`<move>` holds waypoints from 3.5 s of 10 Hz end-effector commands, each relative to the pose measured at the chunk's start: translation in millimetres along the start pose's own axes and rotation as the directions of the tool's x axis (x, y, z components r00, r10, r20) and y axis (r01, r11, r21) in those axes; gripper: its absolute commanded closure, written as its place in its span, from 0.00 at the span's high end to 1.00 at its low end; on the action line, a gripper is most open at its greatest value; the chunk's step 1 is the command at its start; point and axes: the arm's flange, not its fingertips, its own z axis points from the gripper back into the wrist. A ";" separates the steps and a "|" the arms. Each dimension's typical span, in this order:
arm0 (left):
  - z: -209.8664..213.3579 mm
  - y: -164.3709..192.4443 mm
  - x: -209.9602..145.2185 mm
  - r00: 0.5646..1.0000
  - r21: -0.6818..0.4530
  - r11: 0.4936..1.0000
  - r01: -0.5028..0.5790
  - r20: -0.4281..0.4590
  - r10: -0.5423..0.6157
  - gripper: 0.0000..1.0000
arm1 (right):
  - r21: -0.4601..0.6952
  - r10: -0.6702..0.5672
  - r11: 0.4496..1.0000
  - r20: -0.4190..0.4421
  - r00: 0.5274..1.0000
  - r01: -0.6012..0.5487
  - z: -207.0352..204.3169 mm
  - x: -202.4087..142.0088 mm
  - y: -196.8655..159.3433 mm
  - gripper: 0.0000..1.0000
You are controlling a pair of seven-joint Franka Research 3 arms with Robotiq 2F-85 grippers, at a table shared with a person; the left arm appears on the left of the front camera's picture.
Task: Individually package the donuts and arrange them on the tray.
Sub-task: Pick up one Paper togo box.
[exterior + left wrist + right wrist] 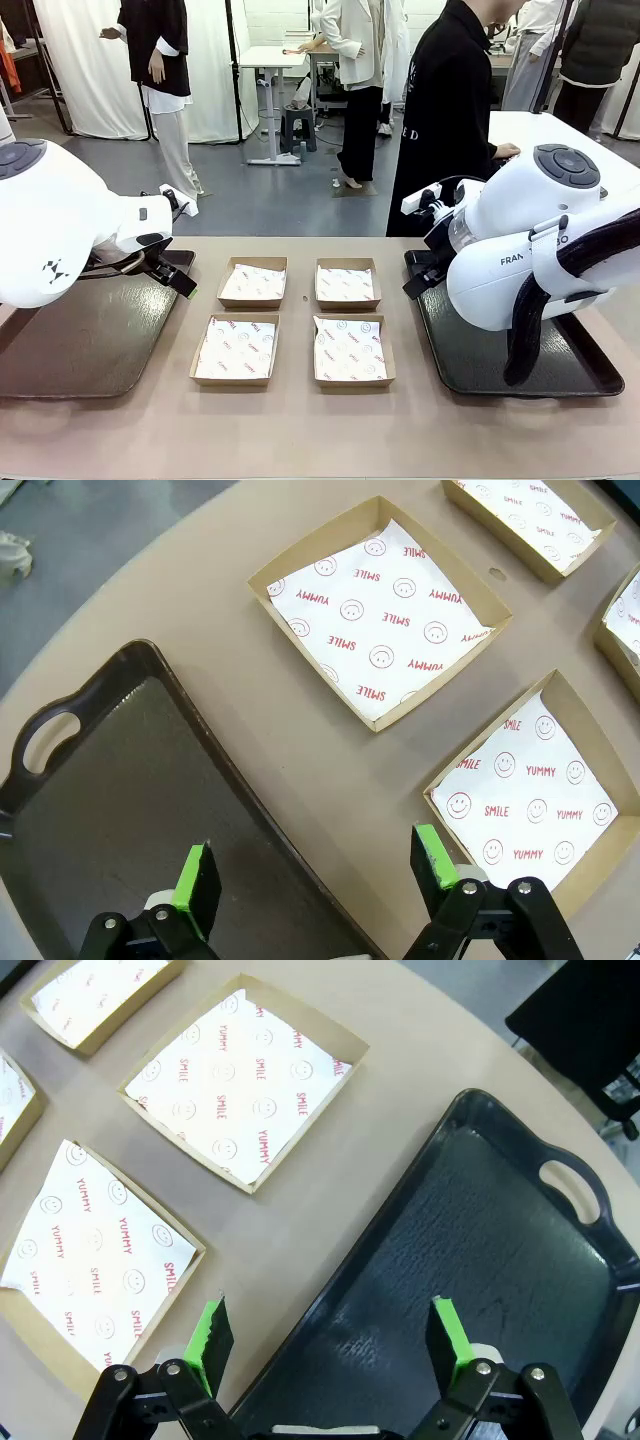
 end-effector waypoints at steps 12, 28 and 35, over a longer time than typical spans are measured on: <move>131.3 18.1 -21.4 0.981 -0.154 0.982 0.108 -0.142 -0.130 1.00 | 0.096 0.112 0.992 -0.325 0.939 -0.085 114.2 -30.5 4.3 1.00; 163.3 166.9 -169.4 0.685 -0.902 0.034 -0.430 -0.301 0.663 1.00 | 0.860 -0.601 0.168 -0.298 0.741 0.483 120.6 -190.2 -168.5 1.00; 148.2 191.3 -213.8 0.596 -0.795 0.086 -0.601 -0.374 0.710 1.00 | 0.849 -0.662 0.166 -0.280 0.695 0.501 139.8 -224.4 -191.0 1.00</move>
